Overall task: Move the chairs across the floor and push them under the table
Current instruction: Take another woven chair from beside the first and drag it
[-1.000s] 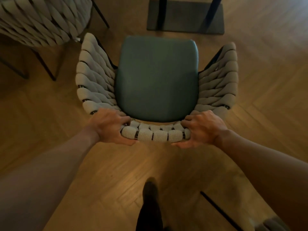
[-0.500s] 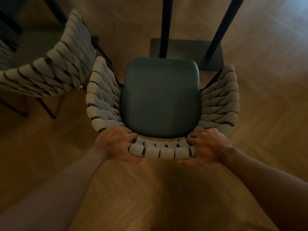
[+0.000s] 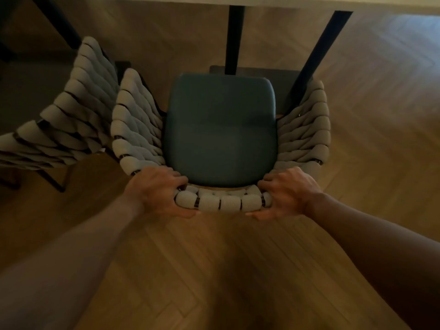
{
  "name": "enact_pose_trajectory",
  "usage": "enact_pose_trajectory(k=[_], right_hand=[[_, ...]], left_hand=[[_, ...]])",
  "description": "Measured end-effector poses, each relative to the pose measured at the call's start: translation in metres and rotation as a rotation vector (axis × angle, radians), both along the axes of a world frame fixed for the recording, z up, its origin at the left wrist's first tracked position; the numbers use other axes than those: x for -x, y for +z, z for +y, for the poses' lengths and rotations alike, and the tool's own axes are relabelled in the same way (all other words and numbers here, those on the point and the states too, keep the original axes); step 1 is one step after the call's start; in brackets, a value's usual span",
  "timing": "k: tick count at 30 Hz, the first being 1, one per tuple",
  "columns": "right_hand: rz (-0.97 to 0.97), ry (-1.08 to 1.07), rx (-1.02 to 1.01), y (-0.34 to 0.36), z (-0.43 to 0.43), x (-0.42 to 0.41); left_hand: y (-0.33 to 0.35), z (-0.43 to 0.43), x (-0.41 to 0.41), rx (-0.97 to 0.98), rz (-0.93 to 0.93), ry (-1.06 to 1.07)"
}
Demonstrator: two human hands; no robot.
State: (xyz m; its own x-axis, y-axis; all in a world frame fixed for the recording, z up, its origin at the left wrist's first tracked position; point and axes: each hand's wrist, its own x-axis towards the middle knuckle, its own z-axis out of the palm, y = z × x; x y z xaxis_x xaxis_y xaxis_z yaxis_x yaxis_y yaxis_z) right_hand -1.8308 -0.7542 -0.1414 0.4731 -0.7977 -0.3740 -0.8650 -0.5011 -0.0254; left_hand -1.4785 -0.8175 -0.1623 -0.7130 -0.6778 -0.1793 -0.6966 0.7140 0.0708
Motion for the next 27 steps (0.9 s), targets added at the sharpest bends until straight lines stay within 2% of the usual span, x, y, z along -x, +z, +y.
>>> enact_pose_trajectory(k=[12,22,27], right_hand=[[-0.016,-0.011,-0.021,0.001,-0.087,-0.004],[0.016,-0.020,-0.103,0.006,-0.099,-0.010],[0.047,-0.059,-0.176,0.014,-0.099,-0.016]], left_hand=[[0.001,-0.097,-0.004,-0.040,-0.059,-0.017],[0.004,-0.113,-0.009,-0.096,-0.015,-0.034],[0.007,-0.113,-0.014,-0.055,0.014,-0.072]])
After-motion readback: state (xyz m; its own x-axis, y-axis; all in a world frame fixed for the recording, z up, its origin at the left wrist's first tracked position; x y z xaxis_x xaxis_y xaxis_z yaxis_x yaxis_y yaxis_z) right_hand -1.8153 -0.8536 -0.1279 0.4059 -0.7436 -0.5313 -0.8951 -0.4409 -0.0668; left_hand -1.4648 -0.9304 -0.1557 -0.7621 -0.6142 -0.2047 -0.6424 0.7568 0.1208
